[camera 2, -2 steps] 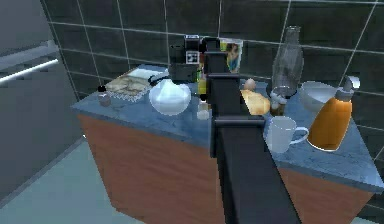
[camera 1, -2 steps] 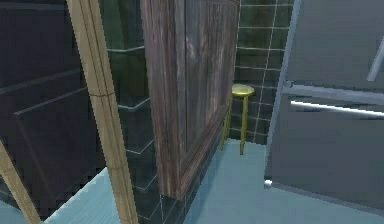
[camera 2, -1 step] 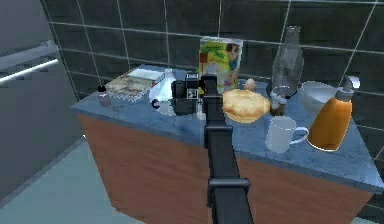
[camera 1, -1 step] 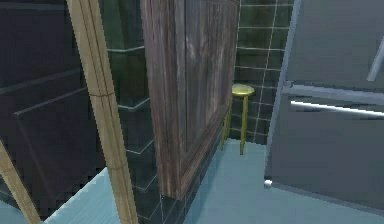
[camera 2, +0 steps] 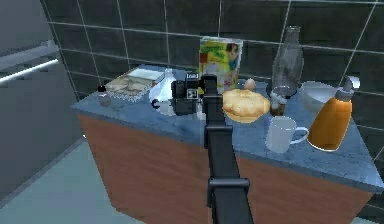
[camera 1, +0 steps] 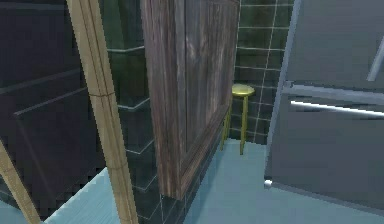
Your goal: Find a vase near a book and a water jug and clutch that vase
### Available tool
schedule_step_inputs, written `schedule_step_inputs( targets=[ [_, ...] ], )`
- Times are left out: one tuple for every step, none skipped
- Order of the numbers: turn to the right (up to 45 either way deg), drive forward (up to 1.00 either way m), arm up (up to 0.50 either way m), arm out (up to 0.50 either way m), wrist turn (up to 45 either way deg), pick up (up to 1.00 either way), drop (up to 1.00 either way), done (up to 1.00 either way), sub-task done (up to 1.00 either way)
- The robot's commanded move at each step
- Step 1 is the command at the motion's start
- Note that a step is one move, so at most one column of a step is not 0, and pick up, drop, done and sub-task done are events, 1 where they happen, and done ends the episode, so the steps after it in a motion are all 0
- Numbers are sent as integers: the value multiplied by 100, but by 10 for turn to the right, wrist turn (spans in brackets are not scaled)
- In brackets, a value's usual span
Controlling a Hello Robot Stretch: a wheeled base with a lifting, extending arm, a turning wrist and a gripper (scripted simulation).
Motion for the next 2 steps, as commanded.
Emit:
schedule_step_inputs(
  targets=[
    [0, 0, 10, 0, 0, 0, 0, 0, 0],
    [0, 0, 0, 0, 0, 0, 0, 100, 0]
  ],
)
